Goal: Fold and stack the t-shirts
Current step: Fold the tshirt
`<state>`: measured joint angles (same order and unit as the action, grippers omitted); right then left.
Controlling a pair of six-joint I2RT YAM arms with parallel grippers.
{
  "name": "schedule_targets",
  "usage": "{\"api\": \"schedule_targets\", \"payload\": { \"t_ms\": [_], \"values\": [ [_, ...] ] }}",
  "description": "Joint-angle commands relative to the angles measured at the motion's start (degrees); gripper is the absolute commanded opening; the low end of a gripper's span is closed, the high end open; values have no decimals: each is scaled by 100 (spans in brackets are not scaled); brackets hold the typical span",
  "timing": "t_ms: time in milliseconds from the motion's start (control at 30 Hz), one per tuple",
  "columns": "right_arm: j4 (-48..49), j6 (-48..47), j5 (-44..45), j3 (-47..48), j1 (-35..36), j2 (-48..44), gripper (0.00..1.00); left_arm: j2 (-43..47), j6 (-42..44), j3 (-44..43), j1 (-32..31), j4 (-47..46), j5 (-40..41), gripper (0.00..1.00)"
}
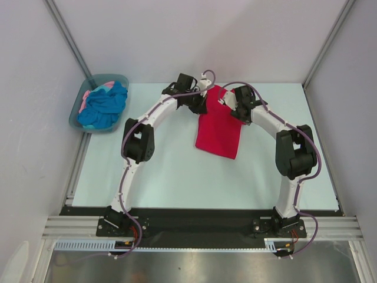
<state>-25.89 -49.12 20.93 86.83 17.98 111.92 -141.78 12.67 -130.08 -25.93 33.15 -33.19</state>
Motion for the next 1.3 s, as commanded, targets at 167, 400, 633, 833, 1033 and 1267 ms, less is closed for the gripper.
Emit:
{"api": "schedule_targets", "payload": {
  "t_ms": [167, 400, 633, 833, 1033, 1267],
  "values": [
    [5, 113, -54, 159, -40, -170, 58, 475, 667, 501, 9, 218, 1033, 15],
    [-21, 166, -36, 150, -57, -197, 63, 484, 860, 510, 9, 394, 1762, 100],
    [-197, 385, -404, 124, -58, -118, 36, 730, 562, 589, 193, 159, 2387, 100],
    [241, 474, -616, 133, 92, 111, 0, 1705, 473, 1818, 308, -1158, 3134, 100],
    [813, 421, -511, 396, 293, 471, 0, 1943, 500, 1759, 536, -987, 3257, 100],
    [1736, 175, 34, 641, 522, 1226, 0, 2443, 702, 2241, 765, -1003, 3293, 100]
  ]
}}
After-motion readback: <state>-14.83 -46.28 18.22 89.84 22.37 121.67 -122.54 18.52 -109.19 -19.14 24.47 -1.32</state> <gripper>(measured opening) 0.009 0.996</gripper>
